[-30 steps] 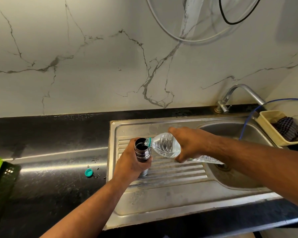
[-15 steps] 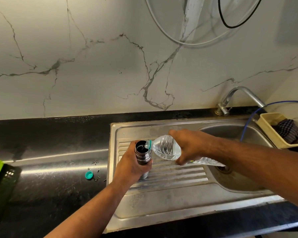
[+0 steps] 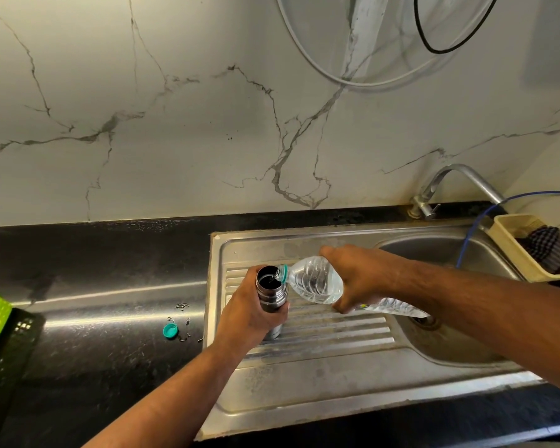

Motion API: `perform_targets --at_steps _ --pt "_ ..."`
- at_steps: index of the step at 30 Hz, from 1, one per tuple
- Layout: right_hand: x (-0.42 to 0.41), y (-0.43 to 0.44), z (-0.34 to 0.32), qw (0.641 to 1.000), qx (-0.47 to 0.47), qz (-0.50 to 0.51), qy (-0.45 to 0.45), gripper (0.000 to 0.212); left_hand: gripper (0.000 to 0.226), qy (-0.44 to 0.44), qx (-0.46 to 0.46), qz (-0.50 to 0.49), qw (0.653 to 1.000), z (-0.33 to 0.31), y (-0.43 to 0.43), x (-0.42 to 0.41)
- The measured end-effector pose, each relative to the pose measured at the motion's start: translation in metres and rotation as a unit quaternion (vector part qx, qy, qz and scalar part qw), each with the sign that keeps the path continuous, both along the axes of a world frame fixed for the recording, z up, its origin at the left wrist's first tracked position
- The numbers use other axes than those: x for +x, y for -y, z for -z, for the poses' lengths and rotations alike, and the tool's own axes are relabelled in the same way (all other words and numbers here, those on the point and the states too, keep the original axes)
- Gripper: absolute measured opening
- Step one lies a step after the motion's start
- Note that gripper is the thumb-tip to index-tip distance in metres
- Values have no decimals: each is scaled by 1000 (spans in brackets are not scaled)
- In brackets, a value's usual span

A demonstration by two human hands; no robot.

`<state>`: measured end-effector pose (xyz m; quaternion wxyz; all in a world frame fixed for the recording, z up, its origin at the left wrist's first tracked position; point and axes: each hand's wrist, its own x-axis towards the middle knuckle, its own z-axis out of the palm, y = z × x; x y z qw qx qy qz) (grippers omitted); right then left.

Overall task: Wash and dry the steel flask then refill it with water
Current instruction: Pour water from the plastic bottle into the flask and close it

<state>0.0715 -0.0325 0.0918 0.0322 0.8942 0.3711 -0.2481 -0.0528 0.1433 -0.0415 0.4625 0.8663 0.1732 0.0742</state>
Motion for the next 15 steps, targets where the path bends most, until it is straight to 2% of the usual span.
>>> perform_targets --at_steps 15 --pt "0 -2 -4 1000 -12 -5 -1 92 82 -3 2 6 1000 0 -1 0"
